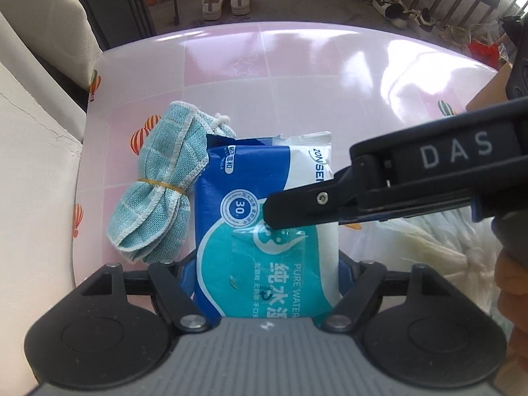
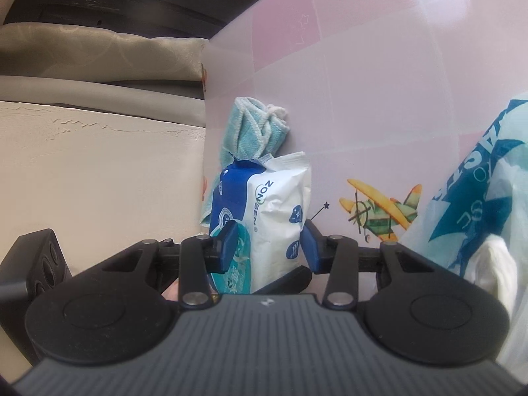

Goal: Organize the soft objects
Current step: 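Lift the wet-wipes pack with the right tool and lower it into the box, then open the right tool to release the wet-wipes pack and withdraw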

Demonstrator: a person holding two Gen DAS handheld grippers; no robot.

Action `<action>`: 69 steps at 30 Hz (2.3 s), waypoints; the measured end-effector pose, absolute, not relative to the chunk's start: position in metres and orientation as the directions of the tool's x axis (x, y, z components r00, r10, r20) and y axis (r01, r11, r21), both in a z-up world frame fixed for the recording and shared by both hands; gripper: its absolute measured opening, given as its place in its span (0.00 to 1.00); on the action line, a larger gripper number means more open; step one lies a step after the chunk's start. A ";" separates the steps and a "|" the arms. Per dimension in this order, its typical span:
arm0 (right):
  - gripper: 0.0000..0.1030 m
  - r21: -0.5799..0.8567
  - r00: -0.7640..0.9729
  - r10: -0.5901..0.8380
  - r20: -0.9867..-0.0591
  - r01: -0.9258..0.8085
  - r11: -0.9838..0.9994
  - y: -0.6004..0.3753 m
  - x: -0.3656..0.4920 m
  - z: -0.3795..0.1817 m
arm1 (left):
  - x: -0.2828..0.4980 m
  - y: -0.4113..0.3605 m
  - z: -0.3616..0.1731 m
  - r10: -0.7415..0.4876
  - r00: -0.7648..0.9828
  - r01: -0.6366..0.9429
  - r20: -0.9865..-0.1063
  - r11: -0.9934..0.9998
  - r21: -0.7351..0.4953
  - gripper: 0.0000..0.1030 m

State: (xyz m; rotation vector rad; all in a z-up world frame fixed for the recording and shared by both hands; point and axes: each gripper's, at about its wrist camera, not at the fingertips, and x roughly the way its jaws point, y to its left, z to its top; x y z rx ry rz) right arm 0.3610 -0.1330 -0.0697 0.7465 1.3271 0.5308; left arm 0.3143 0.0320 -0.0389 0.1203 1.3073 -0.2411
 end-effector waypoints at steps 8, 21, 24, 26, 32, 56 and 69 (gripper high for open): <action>0.39 0.776 0.306 0.741 -0.598 -0.009 0.630 -0.190 0.307 0.014 | 0.271 -0.025 0.041 -0.142 0.355 0.289 -0.924 0.957 -0.035 0.74; 0.39 0.799 0.583 0.628 -0.515 0.060 0.599 -0.419 0.184 0.084 | 0.200 -0.238 0.094 -0.314 0.373 0.539 -0.873 0.839 -0.071 0.75; 0.39 0.807 0.602 0.608 -0.518 0.108 0.580 -0.468 0.166 0.072 | 0.195 -0.280 0.079 -0.324 0.341 0.579 -0.882 0.812 -0.075 0.75; 0.39 0.820 0.603 0.610 -0.514 0.135 0.556 -0.493 0.161 0.060 | 0.195 -0.300 0.068 -0.322 0.318 0.592 -0.892 0.802 -0.079 0.75; 0.39 0.853 0.572 0.655 -0.493 0.168 0.494 -0.531 0.172 0.002 | 0.201 -0.319 0.034 -0.301 0.263 0.602 -0.917 0.794 -0.089 0.78; 0.40 0.656 0.390 0.538 -0.747 0.308 0.689 -0.508 0.213 -0.084 | 0.212 -0.253 0.056 -0.333 0.336 0.544 -0.881 0.832 -0.107 0.78; 0.36 0.608 0.467 0.434 -0.771 0.336 0.720 -0.469 0.214 -0.088 | 0.193 -0.135 0.054 -0.314 0.411 0.404 -0.856 0.904 -0.138 0.78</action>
